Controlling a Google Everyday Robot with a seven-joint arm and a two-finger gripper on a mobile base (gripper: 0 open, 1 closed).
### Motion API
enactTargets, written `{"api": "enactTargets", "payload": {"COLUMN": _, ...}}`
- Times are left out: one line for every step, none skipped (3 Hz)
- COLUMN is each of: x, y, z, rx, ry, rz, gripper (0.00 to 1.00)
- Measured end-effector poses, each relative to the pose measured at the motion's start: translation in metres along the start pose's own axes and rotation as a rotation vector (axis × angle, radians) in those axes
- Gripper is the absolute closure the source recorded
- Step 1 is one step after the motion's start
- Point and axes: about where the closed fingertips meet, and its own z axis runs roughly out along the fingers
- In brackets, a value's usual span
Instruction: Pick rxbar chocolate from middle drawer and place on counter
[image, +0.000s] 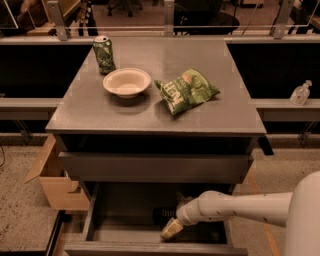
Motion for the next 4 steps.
{"api": "enactTargets", "payload": {"x": 0.011, "y": -0.004, "z": 0.008, "rx": 0.0, "ry": -0.009, "rz": 0.024, "gripper": 0.0}}
{"api": "enactTargets", "payload": {"x": 0.022, "y": -0.008, "z": 0.015, "rx": -0.002, "ry": -0.011, "rz": 0.045, "gripper": 0.19}}
{"api": "enactTargets", "payload": {"x": 0.025, "y": -0.009, "z": 0.017, "rx": -0.002, "ry": -0.013, "rz": 0.05, "gripper": 0.41}}
{"api": "enactTargets", "payload": {"x": 0.022, "y": -0.009, "z": 0.014, "rx": -0.001, "ry": -0.013, "rz": 0.05, "gripper": 0.65}}
